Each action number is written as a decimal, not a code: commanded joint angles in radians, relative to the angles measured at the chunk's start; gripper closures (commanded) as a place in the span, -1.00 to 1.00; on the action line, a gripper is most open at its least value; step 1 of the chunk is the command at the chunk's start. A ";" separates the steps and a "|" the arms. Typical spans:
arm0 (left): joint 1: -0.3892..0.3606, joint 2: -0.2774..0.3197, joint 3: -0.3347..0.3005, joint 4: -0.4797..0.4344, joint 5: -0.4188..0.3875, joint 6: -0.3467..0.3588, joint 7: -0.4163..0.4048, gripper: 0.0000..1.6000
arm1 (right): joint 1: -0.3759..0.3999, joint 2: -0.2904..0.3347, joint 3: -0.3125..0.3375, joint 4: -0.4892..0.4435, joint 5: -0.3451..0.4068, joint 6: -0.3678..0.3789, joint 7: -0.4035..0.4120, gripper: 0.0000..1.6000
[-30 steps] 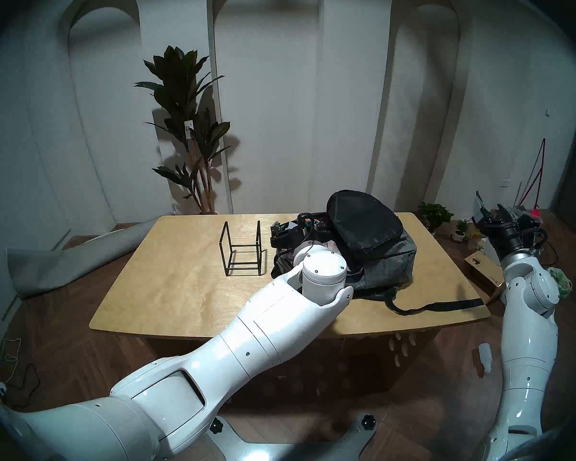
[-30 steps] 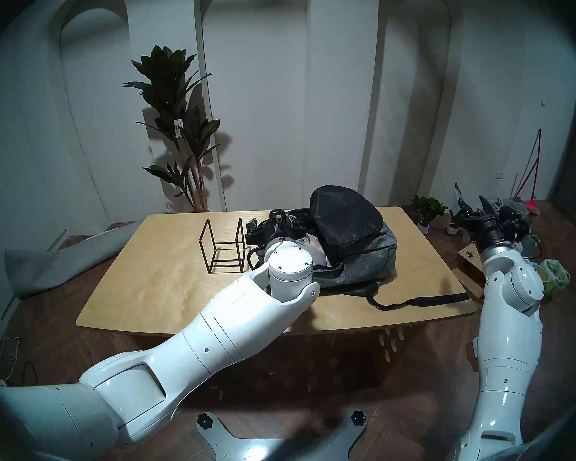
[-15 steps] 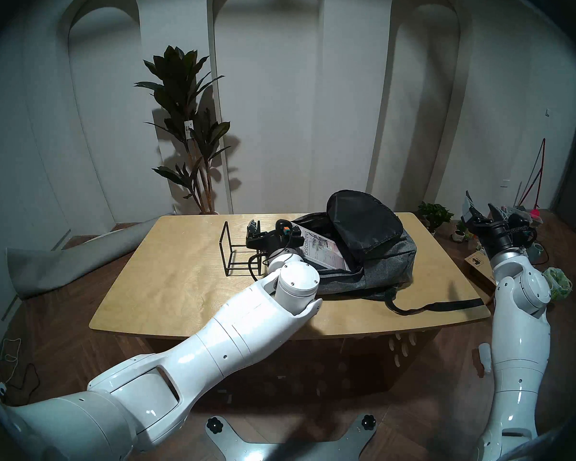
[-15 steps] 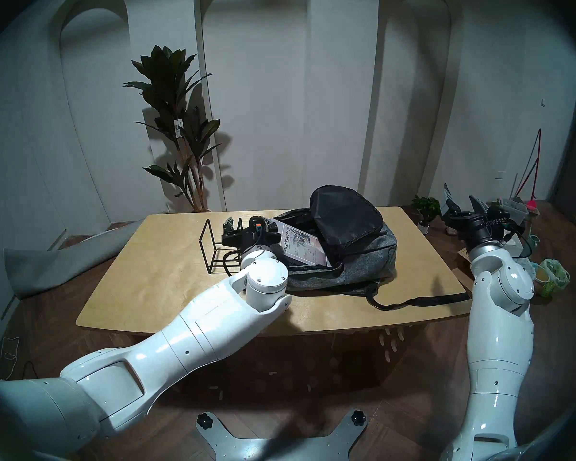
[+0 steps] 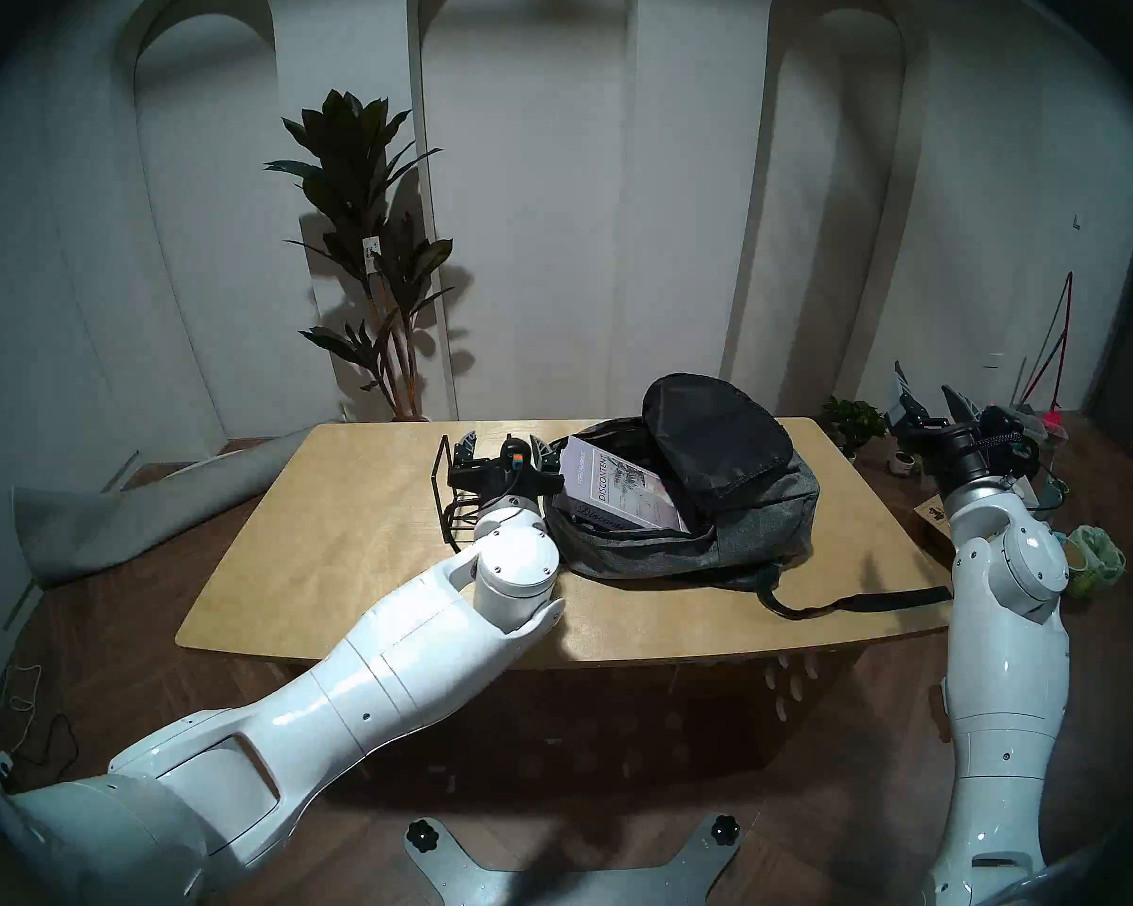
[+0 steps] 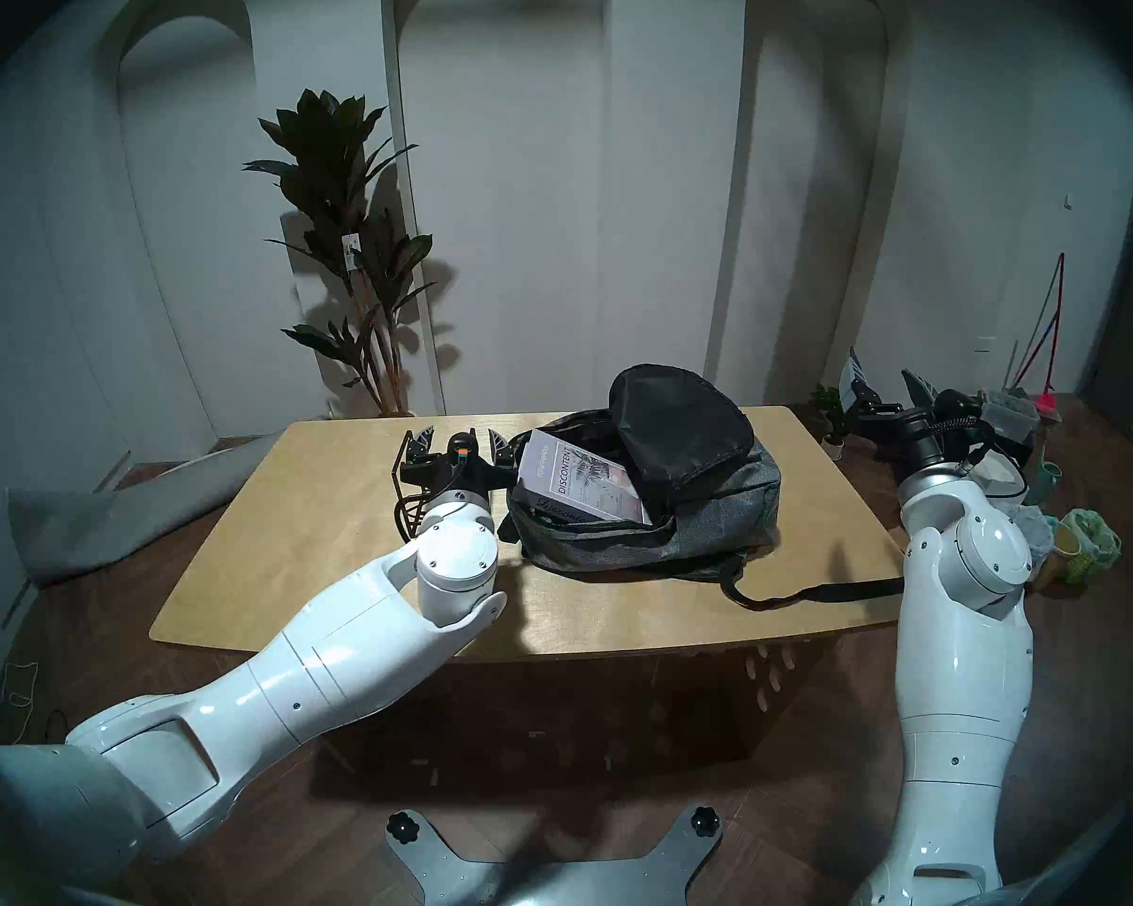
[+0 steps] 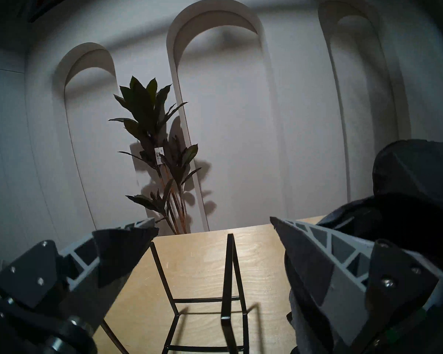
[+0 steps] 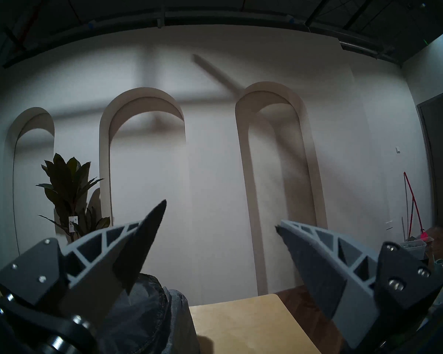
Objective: Put the book into the bag and close the bag
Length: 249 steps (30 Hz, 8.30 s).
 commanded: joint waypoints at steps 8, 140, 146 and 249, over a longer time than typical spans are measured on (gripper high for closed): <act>-0.005 0.039 -0.016 0.014 -0.019 -0.088 -0.097 -1.00 | -0.024 -0.031 -0.019 -0.105 -0.034 0.015 -0.057 -1.00; 0.124 0.158 -0.368 -0.420 -0.305 -0.093 0.088 -1.00 | 0.011 -0.080 -0.174 -0.076 -0.051 0.341 -0.161 -1.00; 0.179 0.201 -0.449 -0.482 -0.426 -0.059 0.120 -1.00 | 0.004 -0.098 -0.183 -0.099 -0.047 0.413 -0.193 -1.00; 0.209 0.256 -0.465 -0.491 -0.488 -0.025 0.210 -1.00 | 0.220 -0.143 -0.302 0.239 -0.035 0.266 -0.250 -1.00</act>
